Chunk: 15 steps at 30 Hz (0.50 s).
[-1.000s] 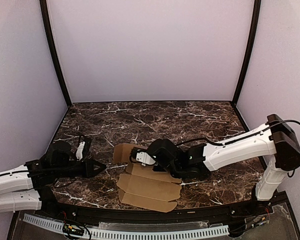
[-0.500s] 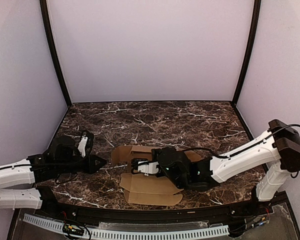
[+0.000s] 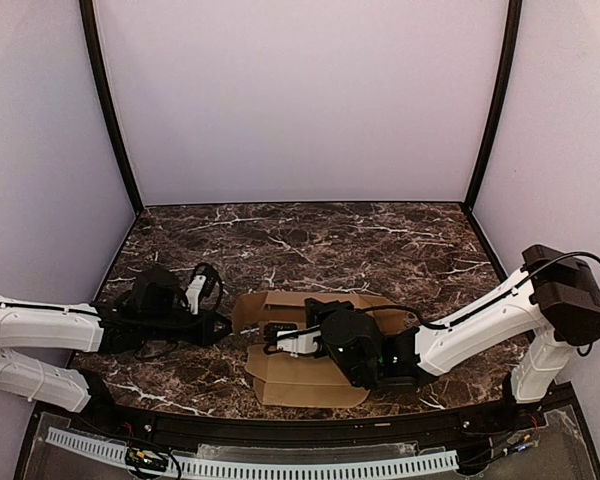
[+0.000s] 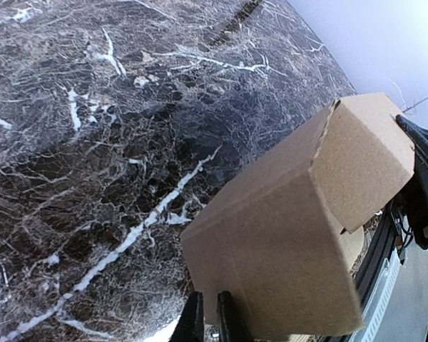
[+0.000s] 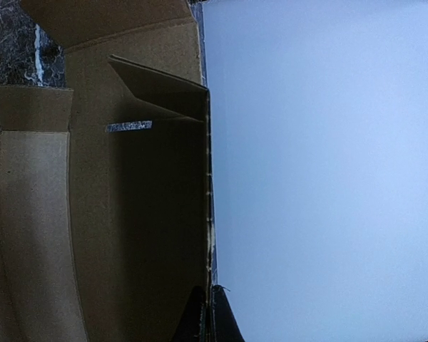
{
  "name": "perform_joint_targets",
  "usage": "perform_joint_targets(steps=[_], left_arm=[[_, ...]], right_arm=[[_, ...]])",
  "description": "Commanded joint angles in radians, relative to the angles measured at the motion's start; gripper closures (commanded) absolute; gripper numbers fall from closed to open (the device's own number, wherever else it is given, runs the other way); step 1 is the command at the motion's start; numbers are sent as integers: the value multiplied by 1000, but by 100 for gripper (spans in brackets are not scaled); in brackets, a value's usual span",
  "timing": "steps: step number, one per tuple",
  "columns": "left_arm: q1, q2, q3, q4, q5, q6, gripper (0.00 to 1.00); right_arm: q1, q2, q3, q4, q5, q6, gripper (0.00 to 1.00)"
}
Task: Fold the paper box
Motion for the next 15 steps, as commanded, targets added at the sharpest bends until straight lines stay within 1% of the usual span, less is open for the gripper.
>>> perform_joint_targets(steps=[1,8,10,15], left_arm=[[5,70,33,98,105,33,93],[6,133,41,164,166,44,94],[5,142,43,170,173,47,94],[6,156,41,171,169,66,95]], right_arm=[[11,16,6,65,29,4,100],[25,12,12,-7,8,66,100],[29,14,15,-40,2,97,100],[46,26,4,-47,4,110,100]])
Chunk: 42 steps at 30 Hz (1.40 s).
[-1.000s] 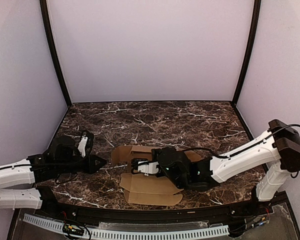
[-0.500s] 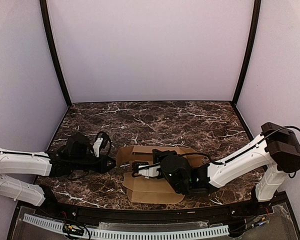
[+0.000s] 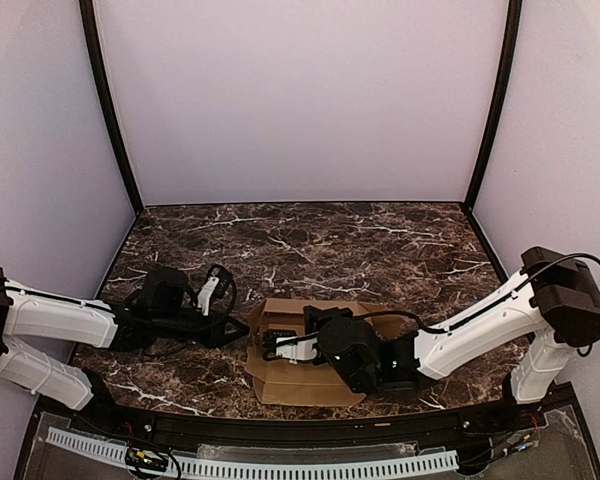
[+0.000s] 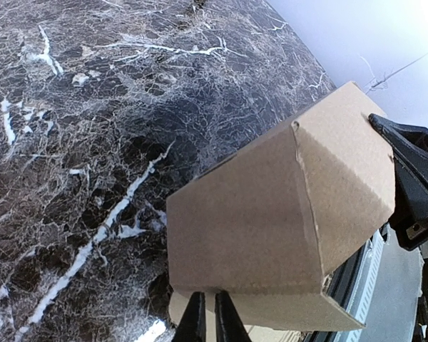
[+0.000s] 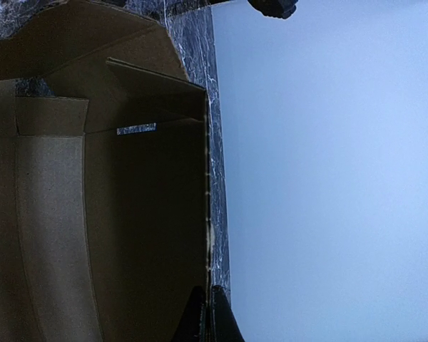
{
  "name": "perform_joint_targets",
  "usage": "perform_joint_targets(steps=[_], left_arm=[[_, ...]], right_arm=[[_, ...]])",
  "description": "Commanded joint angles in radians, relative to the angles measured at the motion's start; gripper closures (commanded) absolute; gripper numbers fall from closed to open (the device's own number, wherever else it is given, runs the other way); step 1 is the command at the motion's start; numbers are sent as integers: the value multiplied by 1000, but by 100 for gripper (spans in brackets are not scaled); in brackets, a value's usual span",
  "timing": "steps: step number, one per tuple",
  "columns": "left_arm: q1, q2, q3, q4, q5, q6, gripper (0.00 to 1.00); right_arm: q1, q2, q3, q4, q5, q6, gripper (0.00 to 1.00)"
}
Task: Fold the paper box
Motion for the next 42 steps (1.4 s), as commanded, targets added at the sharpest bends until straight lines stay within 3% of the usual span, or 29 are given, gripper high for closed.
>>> perform_joint_targets(steps=[1,12,24,33,42], left_arm=[[5,9,23,21,24,31,95],[5,71,5,97,72,-1,95],[-11,55,-39,113,97,-49,95],[-47,-6,-85,83,91,-85,95],[-90,-34,-120,115,70,-92,91]], right_arm=[[28,24,0,-8,3,47,100],[41,71,29,-131,2,145,100],[59,71,1,-109,43,164,100],[87,109,-37,152,139,17,100],[121,141,-42,302,179,-103,100]])
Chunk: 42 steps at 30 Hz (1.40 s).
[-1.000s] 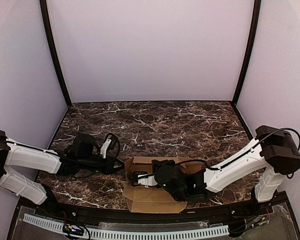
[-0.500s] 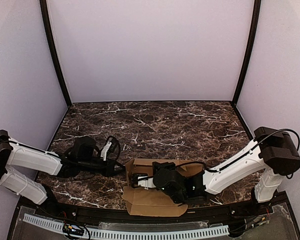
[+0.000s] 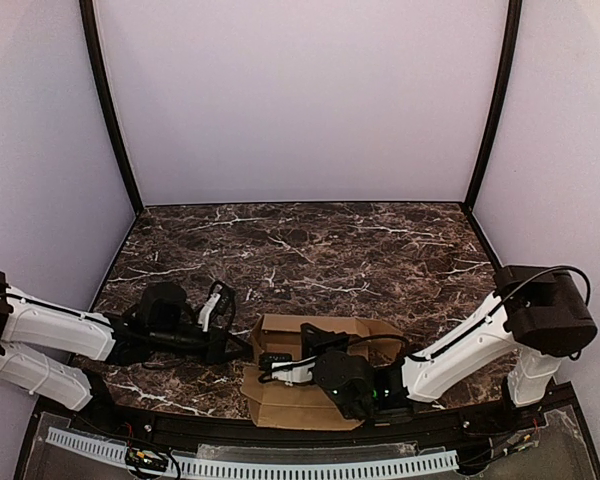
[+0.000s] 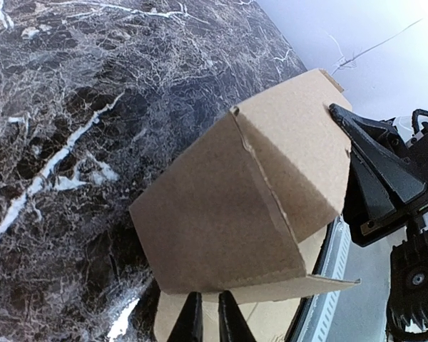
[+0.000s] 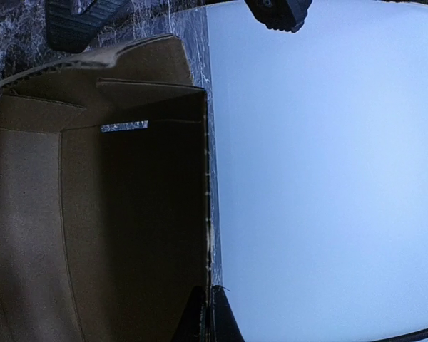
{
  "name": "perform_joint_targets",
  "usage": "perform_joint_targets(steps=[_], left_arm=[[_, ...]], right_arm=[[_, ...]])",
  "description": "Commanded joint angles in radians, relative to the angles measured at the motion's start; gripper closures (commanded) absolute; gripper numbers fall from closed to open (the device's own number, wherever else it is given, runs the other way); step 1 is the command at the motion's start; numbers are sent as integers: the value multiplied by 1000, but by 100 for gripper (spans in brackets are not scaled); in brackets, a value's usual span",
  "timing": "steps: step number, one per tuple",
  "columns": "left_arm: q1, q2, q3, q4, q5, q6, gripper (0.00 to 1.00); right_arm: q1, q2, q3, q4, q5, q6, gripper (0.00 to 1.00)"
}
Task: Fold the paper box
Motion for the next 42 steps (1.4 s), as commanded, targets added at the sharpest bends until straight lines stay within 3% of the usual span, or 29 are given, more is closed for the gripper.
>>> perform_joint_targets(steps=[1,16,30,42], left_arm=[[-33,-11,-29,21,-11,-1,91],[-67,12,-67,145,-125,126,72],[-89,83,-65,280,-141,170,67],[-151,136,-14,242,-230,187,66]], right_arm=[[23,33,-7,134,43,-66,100],[35,11,11,53,46,-5,100],[52,-9,58,-144,44,182,100],[76,16,72,-264,45,281,100]])
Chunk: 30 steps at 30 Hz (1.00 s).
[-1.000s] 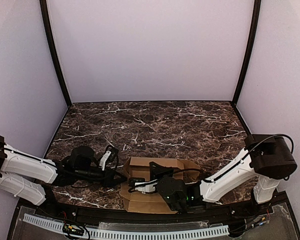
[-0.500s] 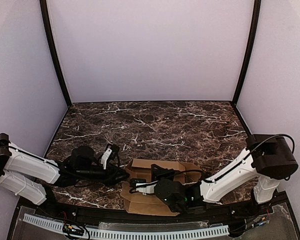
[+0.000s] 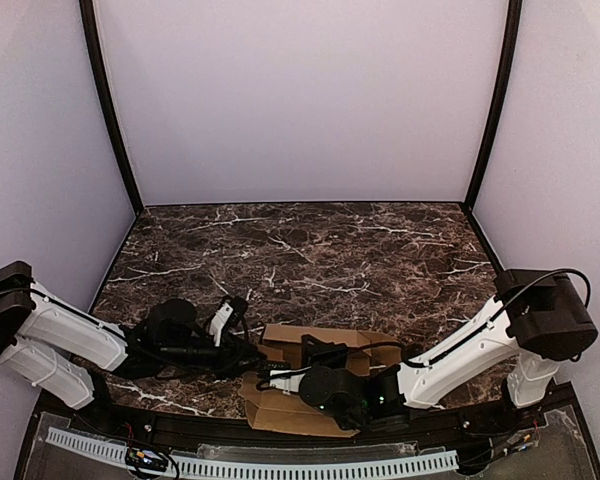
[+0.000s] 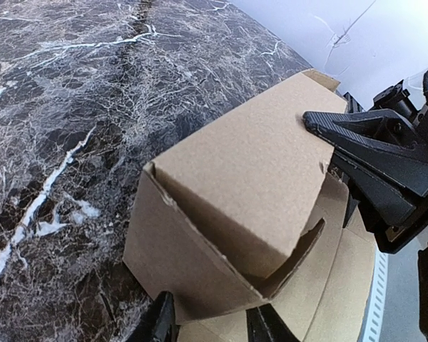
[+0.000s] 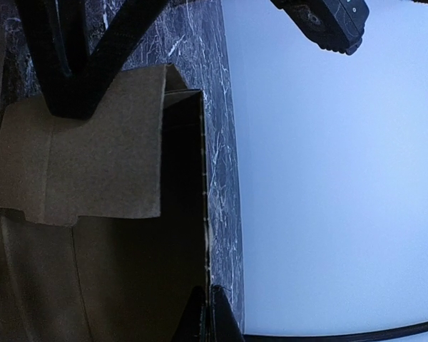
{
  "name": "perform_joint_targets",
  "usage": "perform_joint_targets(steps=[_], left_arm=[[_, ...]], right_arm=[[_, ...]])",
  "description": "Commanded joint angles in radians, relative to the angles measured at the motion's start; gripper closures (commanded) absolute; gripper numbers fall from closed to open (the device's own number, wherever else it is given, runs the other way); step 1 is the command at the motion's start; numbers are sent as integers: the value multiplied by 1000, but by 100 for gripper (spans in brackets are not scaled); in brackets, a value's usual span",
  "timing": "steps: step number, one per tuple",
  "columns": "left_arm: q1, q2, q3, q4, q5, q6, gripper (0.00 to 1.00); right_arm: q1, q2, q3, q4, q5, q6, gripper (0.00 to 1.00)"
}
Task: Fold the paper box
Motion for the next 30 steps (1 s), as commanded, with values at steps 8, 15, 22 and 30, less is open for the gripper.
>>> perform_joint_targets(steps=[8,15,22,30], left_arm=[[-62,64,56,13,-146,26,66],[-110,113,71,50,-209,40,66],[-157,172,74,135,-350,51,65],[-169,250,60,300,-377,67,68]], right_arm=[[40,8,47,-195,-30,203,100],[51,-5,56,-283,-26,283,100],[67,-3,73,-347,-29,362,100],[83,25,108,-443,-38,461,100]])
